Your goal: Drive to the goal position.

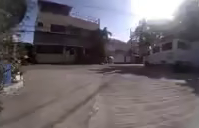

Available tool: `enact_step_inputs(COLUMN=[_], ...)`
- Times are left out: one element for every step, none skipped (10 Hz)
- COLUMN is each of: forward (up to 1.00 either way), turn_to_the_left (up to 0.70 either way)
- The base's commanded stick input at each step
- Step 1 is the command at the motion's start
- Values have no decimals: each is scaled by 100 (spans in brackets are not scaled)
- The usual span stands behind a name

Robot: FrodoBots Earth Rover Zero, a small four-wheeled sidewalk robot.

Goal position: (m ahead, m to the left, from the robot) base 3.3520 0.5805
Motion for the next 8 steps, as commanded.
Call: enact_step_inputs(forward=[0, 0, 0, 0, 0, 0, 0, 0], turn_to_the_left=[81, 81, 81, 81, 81, 81, 81, 81])
